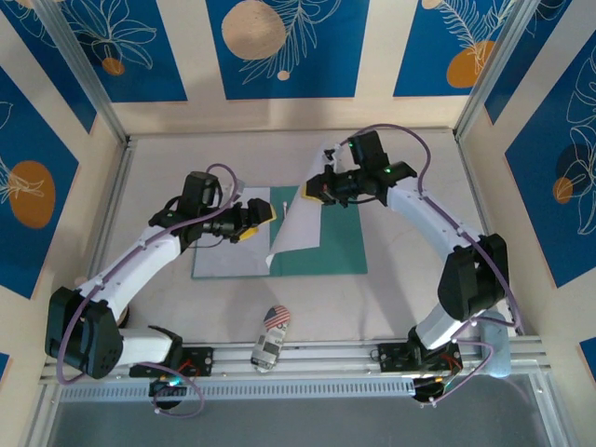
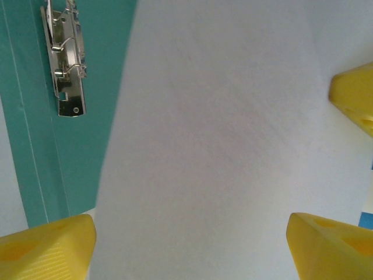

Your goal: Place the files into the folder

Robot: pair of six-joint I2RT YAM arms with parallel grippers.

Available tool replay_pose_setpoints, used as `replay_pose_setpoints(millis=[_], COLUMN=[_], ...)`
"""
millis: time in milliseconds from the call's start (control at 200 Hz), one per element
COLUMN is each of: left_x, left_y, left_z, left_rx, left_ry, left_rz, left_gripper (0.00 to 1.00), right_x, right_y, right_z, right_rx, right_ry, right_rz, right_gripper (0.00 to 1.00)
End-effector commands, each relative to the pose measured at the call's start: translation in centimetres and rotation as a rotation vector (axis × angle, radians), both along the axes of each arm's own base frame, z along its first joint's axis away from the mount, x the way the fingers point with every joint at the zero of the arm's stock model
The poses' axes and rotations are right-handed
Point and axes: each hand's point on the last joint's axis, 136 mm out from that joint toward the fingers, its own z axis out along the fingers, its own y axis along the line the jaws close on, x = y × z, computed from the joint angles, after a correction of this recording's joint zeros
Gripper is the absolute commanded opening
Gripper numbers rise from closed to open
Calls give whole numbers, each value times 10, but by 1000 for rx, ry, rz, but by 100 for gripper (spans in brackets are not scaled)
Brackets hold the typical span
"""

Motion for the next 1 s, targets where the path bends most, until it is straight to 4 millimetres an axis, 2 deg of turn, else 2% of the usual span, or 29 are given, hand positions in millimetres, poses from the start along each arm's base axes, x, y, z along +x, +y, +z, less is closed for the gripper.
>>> replay_pose_setpoints(millis=[0,105,325,460,685,835,995], left_x=[-2,0,1,0,-4,-6,-7], left_y=[5,6,5,5,7,7,7], left_z=[-7,-10,-15,-15,-16,-16,-14], left_rx=[9,13,17,16,14,13,10], left_ry=[16,22,35,38,42,47,46], left_rz=[-14,-10,-12,-12,-11,-14,-15], left_gripper=[85,85,84,83,84,83,83], right_x=[-5,0,8,6,2,0,0], right_y=[3,-9,-48,-57,-74,-79,-87], right_z=[-1,-29,-117,-149,-169,-172,-167], right_rx=[-34,-99,-273,-347,-434,-431,-414], right_ry=[-13,7,150,213,236,234,200], right_rz=[32,-8,-106,-109,-143,-144,-149], right_gripper=[0,0,0,0,0,0,0])
